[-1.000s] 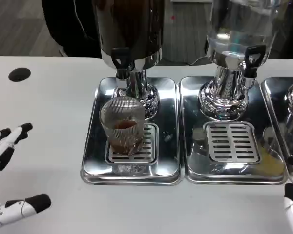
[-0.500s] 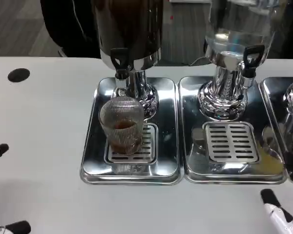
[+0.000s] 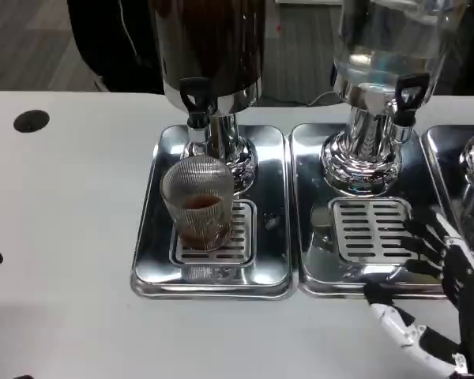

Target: Grasp the cup under the faucet to collect the drink, then remove the cup.

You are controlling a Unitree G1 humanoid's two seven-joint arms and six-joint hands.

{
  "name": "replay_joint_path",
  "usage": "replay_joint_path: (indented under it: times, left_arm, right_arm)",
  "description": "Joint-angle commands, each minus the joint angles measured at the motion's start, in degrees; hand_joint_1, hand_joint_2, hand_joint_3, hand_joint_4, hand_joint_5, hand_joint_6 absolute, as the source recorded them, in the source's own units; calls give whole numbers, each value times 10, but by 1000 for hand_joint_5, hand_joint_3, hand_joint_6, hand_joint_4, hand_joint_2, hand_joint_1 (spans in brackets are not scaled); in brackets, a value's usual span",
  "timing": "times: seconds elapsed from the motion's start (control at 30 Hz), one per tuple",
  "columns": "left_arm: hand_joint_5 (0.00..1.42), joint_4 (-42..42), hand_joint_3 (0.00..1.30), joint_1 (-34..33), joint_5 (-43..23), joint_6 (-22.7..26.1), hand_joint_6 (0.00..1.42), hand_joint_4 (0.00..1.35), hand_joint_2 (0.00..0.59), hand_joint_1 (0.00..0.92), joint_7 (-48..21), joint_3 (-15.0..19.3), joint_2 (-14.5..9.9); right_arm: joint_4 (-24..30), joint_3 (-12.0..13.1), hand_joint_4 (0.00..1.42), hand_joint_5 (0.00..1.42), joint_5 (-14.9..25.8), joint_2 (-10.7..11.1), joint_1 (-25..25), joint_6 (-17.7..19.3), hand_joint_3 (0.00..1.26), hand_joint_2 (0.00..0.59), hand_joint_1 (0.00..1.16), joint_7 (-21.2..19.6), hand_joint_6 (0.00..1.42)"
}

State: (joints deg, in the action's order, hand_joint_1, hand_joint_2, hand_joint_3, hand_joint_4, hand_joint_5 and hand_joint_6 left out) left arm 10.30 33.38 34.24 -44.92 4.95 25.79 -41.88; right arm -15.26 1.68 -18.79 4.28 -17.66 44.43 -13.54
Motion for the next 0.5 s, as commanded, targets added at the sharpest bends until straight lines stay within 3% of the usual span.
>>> replay_joint_path:
  times: [0.03,0.27,0.5]
  left_arm:
    - [0,5,0,8,-1,-4,0,0,7,0,12,-2,-10]
    - [0,-8,0,21,-8,-4,0,0,7,0,11,4,-11]
    - [0,-30,0,47,-9,7,0,0,7,0,14,27,-8]
  right_arm:
    - [-20,-16,220,276,-11,-4,35,-19,171,198,906,-7,384]
    - [-82,-45,208,276,-25,-10,99,-26,163,197,910,-16,386]
    - [-209,-75,186,261,-24,-15,216,-23,155,191,924,-20,369]
